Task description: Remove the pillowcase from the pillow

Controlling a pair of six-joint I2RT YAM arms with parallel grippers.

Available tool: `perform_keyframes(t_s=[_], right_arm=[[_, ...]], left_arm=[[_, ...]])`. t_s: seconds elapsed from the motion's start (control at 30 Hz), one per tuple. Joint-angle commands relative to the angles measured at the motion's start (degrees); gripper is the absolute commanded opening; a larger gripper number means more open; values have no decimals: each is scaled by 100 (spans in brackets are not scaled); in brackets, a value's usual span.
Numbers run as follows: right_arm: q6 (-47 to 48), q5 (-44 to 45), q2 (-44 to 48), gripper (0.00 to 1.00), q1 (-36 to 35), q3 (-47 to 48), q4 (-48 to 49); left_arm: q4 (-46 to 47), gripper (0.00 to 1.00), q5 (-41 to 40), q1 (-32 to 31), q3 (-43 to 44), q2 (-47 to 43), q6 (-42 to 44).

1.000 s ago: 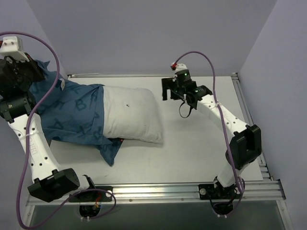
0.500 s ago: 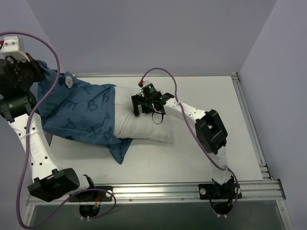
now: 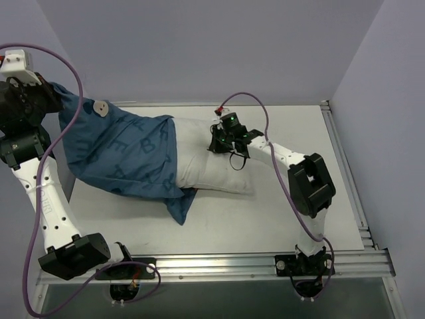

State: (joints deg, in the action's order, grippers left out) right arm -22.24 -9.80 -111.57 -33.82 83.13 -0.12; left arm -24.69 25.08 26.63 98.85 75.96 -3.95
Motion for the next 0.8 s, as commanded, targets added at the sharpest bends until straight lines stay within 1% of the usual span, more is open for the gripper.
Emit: perform_keyframes(t_s=[0.0, 0.1, 0.2, 0.23, 0.27, 0.3, 0.33, 0.37, 0.43, 0.47, 0.5, 0.53, 0.57, 0.67, 0.7, 0.77], right_arm=[[641, 1242, -23, 0, 736, -683, -1507], [905, 1638, -5, 0, 1061, -1000, -1667], [984, 1815, 257, 0, 1640, -1605, -1430], [1011, 1780, 345, 0, 1877, -1920, -1255], [1063, 1771, 503, 0, 2349, -2045, -1219], [1212, 1928, 557, 0, 2572, -2125, -1210], [1300, 2025, 583, 0, 2774, -2213, -1244], [1388, 2139, 575, 0, 3124, -2222, -1280], [1433, 2254, 453, 0, 3346, -2162, -1333], [1433, 2350, 382, 0, 3347, -2117, -1333], [1442, 2464, 294, 0, 3356, -2073, -1341], [1511, 2648, 76, 0, 3513, -2003, -1455], [1538, 2746, -13, 0, 3514, -1890, -1508], [1591, 2992, -111, 0, 3584, -1941, -1474], [1600, 3045, -119, 0, 3698, -1941, -1465], [1617, 3011, -137, 0, 3882, -1898, -1491]], left_arm=[[491, 2, -135, 70, 546, -170, -220], [517, 2, -170, 158, 793, -161, -448], [509, 2, 40, 176, 1101, -143, -624], [483, 2, 110, 176, 1180, -135, -634], [465, 2, 146, 176, 1215, -134, -634], [430, 2, 120, 176, 1259, -126, -582], [369, 2, 42, 176, 1303, -100, -520], [342, 2, -238, 176, 1417, -73, -450], [289, 2, -529, 246, 1671, 93, -283], [254, 2, -696, 307, 2125, 181, -282], [219, 2, -906, 499, 2434, 304, -404], [132, 2, -995, 579, 2785, 583, -466], [96, 2, -1092, 649, 3485, 717, -536], [-62, 2, -1321, 843, 4587, 1314, -686], [-115, 2, -1452, 887, 5235, 1603, -695], [-124, 2, -1655, 949, 5740, 1807, -713]])
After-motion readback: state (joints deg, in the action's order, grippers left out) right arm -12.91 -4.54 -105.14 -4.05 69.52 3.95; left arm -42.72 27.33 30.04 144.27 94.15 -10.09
